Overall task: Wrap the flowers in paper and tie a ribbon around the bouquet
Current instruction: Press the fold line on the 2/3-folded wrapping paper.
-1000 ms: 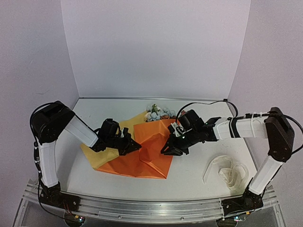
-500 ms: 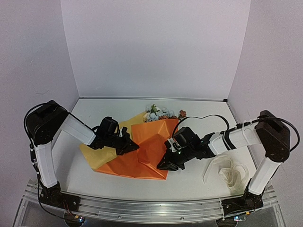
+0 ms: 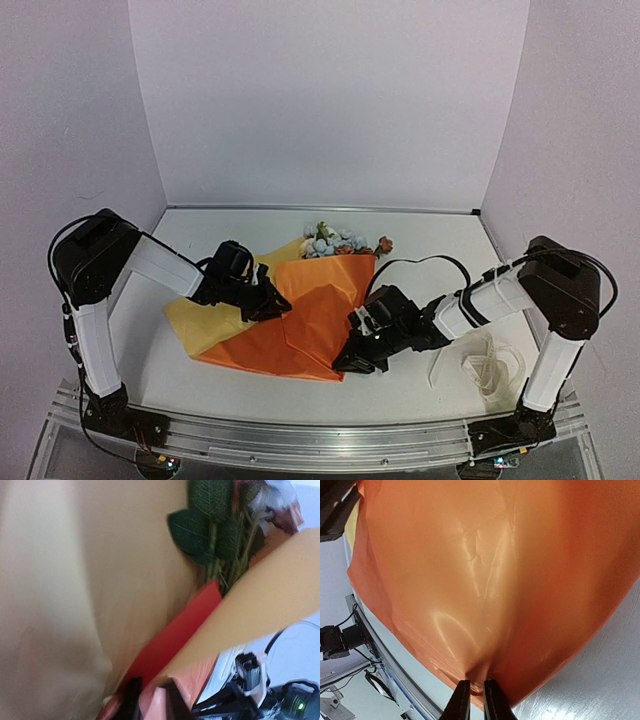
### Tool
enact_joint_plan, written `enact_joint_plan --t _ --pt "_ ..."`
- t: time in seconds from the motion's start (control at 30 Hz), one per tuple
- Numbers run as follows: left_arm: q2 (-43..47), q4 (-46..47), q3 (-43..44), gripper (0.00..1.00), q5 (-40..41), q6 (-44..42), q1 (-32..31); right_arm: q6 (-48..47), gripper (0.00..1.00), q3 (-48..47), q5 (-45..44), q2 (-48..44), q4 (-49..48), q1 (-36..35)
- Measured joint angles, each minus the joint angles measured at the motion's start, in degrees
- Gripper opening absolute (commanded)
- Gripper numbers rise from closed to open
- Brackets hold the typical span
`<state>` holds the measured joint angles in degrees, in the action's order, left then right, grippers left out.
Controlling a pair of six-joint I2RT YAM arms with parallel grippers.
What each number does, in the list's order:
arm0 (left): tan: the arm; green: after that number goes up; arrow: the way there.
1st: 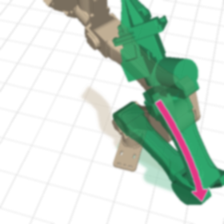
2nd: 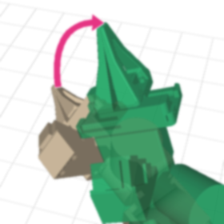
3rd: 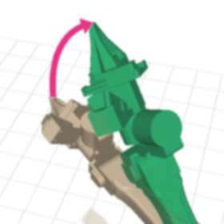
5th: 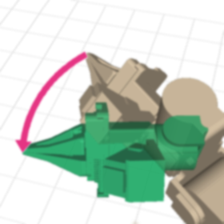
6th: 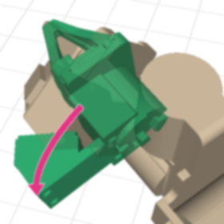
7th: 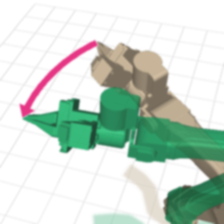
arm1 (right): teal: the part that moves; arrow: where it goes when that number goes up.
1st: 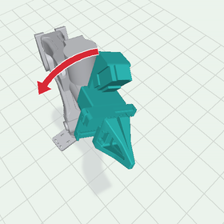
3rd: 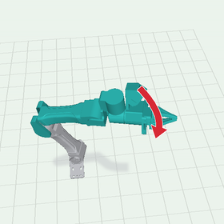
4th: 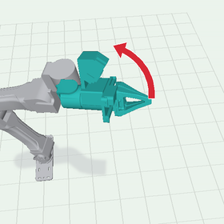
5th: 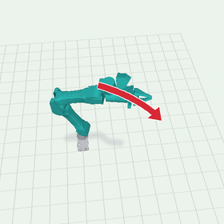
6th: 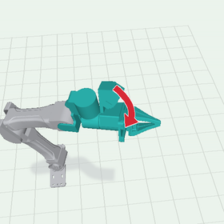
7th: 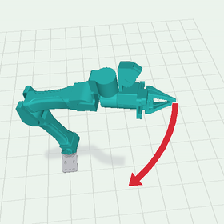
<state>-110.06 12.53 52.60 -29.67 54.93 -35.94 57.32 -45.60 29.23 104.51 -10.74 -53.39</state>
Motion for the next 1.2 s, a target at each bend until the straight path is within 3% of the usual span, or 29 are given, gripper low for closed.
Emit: enact_joint_plan --t 0.2,0.4,0.57,0.87,1.2 --pt "8.5 -8.6 0.6 0.46 3.5 -4.6 -0.1 0.1 0.12 0.0 -0.1 0.3 -0.7 -0.2" --pt "15.5 -13.8 2.5 0.33 4.8 -8.3 -4.4 0.3 0.12 0.0 -0.9 0.4 -1.2 -0.7" --pt "13.0 -13.7 3.2 0.18 0.7 -9.0 -10.1 0.3 0.12 -0.1 -1.6 0.4 -1.2 -1.0" --pt "3.7 -10.4 0.5 0.11 -7.3 -7.3 -10.8 1.0 0.13 -0.1 -4.2 -0.1 -1.0 -1.5" --pt "0.1 -13.6 1.7 0.01 -6.3 -8.3 -10.6 2.3 0.14 0.0 -8.7 -0.9 -0.6 -1.6"
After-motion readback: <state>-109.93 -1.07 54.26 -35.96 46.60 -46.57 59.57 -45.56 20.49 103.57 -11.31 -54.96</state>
